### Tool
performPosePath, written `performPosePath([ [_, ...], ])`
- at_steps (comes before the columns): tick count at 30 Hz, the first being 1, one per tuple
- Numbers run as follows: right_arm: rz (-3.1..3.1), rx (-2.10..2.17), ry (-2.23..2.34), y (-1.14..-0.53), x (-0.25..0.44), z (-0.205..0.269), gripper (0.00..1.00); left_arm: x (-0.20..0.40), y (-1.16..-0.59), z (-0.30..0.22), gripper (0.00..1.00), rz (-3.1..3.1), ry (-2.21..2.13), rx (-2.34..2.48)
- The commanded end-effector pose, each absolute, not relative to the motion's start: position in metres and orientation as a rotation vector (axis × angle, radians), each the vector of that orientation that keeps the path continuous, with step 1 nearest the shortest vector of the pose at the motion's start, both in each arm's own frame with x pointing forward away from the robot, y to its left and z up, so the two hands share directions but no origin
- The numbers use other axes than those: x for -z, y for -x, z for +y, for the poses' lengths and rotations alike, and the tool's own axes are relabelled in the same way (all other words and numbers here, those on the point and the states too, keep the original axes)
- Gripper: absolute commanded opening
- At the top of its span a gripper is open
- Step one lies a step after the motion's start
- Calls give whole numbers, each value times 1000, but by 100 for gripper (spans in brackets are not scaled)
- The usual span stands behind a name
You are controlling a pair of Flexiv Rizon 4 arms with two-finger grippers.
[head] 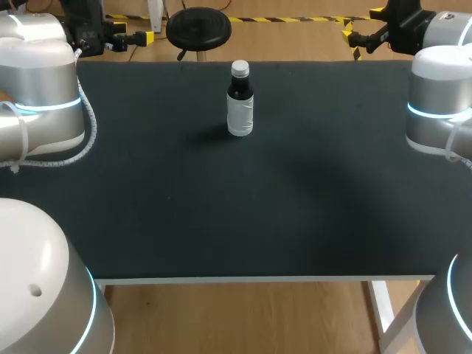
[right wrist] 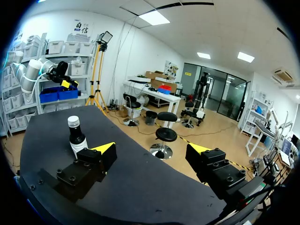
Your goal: Unscrew the bottle cap
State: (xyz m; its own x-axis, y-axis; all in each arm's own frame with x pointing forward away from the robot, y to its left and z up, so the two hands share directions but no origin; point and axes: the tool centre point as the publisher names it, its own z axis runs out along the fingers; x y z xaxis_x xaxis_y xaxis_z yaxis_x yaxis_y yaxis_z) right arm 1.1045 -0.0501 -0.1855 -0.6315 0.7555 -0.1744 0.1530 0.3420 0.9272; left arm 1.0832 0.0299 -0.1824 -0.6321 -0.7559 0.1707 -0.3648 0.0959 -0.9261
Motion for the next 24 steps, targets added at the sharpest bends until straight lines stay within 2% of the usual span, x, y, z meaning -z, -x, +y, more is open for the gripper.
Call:
performPosePath([
  [1, 2010, -1293, -792, -1104, 185, -50, 100, 185, -1084, 28, 100, 2076, 1038, 1579],
  [24, 2010, -1293, -792, -1104, 185, -50, 100, 206, -1055, -9, 100, 2234, 395, 2002],
])
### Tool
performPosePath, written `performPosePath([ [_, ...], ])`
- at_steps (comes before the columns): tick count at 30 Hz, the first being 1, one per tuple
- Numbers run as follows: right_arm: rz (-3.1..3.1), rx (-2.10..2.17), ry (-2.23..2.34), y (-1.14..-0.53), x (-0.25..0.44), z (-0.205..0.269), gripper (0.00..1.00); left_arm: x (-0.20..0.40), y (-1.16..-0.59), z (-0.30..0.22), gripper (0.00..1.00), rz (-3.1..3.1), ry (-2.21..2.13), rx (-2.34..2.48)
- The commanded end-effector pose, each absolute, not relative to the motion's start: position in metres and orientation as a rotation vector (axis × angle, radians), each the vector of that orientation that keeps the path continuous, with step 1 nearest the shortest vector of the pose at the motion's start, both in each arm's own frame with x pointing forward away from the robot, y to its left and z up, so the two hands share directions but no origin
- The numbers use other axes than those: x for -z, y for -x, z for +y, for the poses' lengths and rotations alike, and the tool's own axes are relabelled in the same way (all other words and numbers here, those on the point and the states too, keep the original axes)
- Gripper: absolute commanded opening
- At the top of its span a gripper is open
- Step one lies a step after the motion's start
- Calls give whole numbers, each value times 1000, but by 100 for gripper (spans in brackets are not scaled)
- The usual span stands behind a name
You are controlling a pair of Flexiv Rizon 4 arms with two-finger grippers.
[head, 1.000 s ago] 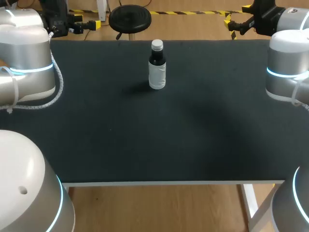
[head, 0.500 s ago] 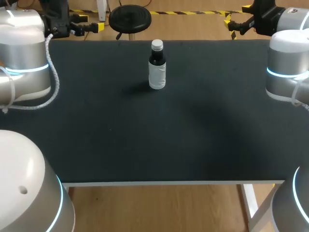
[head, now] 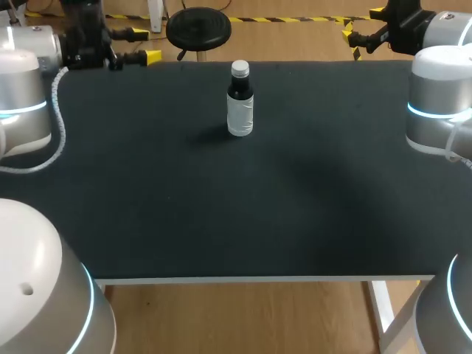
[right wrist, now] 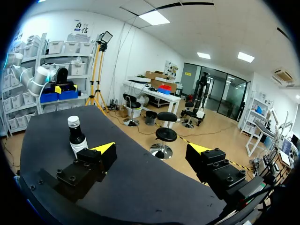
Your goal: Unscrew the bottle cap
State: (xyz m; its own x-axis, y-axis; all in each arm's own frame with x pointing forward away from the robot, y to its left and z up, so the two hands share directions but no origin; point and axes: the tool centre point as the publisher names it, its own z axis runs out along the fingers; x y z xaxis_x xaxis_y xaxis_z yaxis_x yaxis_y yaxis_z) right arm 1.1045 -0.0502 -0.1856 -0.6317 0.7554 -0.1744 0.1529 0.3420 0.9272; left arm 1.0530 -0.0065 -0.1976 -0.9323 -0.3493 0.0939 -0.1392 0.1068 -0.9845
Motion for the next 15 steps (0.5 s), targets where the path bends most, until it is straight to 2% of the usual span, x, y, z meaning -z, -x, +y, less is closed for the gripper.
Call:
performPosePath([
  [1, 2010, -1293, -792, -1104, 185, -50, 100, 207, -1053, -11, 100, 2233, 377, 2010],
  [15, 2010, -1293, -792, -1104, 185, -50, 100, 215, -1048, -21, 100, 2264, 381, 1984],
])
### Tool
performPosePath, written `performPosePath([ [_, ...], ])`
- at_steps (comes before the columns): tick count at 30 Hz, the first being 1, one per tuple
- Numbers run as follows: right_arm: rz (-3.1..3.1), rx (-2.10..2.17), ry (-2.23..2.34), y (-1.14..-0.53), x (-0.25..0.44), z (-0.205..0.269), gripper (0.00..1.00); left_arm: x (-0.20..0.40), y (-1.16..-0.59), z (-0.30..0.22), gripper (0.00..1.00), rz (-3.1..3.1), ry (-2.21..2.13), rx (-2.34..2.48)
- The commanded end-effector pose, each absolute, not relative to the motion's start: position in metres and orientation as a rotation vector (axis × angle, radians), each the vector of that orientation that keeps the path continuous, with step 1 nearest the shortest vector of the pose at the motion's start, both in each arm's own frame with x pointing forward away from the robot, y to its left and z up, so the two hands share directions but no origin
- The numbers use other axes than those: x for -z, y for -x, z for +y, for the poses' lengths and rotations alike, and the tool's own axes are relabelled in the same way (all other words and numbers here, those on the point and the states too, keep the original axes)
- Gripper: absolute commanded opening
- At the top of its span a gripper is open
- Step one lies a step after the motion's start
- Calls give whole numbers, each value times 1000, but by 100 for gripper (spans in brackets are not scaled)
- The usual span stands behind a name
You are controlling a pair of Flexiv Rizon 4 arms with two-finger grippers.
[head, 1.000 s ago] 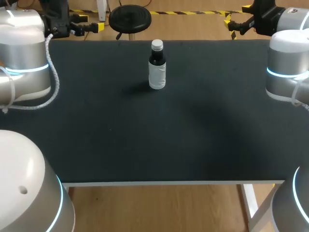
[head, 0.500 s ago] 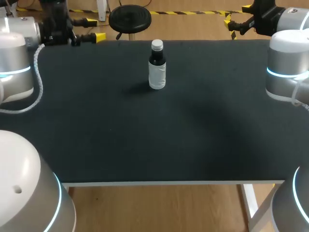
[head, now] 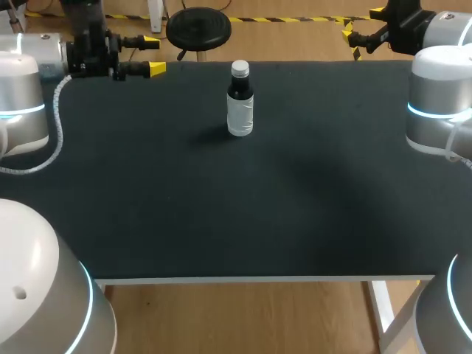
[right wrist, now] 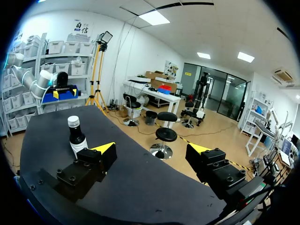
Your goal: Unscrew the bottle cap
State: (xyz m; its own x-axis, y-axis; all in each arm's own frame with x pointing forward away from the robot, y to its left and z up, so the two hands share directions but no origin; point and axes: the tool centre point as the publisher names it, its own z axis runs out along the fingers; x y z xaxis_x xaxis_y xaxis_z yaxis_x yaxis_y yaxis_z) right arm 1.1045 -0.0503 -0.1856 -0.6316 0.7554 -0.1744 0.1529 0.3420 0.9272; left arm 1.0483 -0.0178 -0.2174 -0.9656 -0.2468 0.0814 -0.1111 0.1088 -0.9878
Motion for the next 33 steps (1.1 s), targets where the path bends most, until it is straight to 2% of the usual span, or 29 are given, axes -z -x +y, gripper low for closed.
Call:
performPosePath([
  [1, 2010, -1293, -792, -1104, 185, -50, 100, 215, -1048, -21, 100, 2264, 381, 1984],
  [14, 2010, -1293, -792, -1104, 185, -50, 100, 215, -1048, -21, 100, 2264, 381, 1984],
  [23, 2010, -1293, -792, -1104, 185, -50, 100, 225, -1040, -53, 100, 2289, 123, 2078],
  [33, 2010, -1293, -792, -1104, 185, -50, 100, 243, -1034, -77, 100, 2216, 30, 2165],
])
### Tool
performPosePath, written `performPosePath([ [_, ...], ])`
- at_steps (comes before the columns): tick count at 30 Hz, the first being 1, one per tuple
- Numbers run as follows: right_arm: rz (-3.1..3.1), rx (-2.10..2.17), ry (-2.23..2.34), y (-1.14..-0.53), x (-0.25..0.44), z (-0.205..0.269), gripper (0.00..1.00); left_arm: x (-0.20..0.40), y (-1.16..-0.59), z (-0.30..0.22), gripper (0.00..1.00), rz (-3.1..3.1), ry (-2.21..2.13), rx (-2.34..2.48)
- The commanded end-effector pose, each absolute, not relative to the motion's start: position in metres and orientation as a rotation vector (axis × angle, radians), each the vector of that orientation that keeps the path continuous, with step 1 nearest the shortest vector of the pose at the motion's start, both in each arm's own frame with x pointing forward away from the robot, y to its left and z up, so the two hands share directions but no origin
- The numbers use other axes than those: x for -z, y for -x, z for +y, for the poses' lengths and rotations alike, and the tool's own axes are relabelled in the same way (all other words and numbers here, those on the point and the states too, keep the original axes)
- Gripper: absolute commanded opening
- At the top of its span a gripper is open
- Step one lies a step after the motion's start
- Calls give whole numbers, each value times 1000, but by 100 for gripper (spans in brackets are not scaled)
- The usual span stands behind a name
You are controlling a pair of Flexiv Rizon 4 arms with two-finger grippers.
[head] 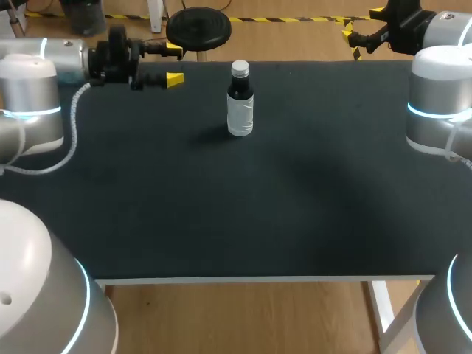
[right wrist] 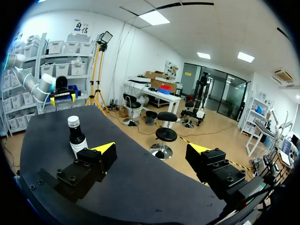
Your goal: Unscrew the bottle cap
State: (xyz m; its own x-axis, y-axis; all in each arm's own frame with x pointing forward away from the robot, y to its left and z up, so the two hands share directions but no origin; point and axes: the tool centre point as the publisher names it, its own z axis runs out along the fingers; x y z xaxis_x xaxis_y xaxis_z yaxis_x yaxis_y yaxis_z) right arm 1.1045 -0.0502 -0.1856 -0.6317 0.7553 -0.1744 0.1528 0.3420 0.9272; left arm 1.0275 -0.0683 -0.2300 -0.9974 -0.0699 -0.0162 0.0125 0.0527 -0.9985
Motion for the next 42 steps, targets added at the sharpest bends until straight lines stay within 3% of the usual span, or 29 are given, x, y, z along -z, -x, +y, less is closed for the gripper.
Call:
performPosePath([
  [1, 2010, -1293, -792, -1104, 185, -50, 100, 244, -1034, -78, 100, 2212, 18, 2175],
  [42, 2010, -1293, -792, -1104, 185, -50, 100, 278, -1045, -161, 100, 2251, -115, 2340],
])
